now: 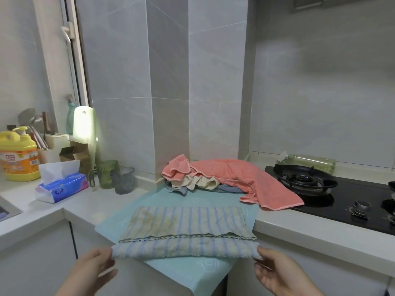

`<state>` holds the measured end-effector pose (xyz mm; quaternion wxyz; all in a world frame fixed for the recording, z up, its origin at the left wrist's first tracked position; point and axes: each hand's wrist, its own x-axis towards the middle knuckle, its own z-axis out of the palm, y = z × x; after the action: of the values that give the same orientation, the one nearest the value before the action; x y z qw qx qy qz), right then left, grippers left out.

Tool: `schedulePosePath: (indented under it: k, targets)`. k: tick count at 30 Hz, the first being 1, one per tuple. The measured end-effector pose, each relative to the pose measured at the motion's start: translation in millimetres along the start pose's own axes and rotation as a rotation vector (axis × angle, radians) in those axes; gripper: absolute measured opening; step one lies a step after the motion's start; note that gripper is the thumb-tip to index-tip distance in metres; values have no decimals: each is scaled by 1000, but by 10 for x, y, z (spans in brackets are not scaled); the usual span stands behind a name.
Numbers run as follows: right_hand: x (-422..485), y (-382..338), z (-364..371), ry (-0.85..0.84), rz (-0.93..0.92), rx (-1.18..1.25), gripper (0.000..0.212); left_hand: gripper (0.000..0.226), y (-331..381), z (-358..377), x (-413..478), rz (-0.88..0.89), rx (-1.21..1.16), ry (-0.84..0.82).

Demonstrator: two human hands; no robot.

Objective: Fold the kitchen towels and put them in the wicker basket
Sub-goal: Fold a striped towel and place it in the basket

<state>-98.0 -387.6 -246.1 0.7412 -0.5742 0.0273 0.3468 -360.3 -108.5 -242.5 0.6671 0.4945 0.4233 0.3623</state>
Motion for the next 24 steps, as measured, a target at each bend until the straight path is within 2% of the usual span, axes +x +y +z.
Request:
schedulePosePath:
  k: [3,6,9,15,21,24]
  targets:
    - [12,9,-14,56,-219,-252,14,15,20,-31,-58,163,136,-24]
    - [3,20,39,3,-266,-317,12,5,13,-18,-68,165,202,-130]
    - [49,24,59,1,-293,-355,11,6,-9,-8,-10,162,263,-170]
    - [98,-127,105,-81,-227,-128,14,15,172,52,69,173,67,-148]
    - [89,-105,32,-123,-180,-205,10,21,134,32,41,135,209,-264]
    - [95,-50,-43,-184,-134,8,8,17,49,-25,38,120,85,-233]
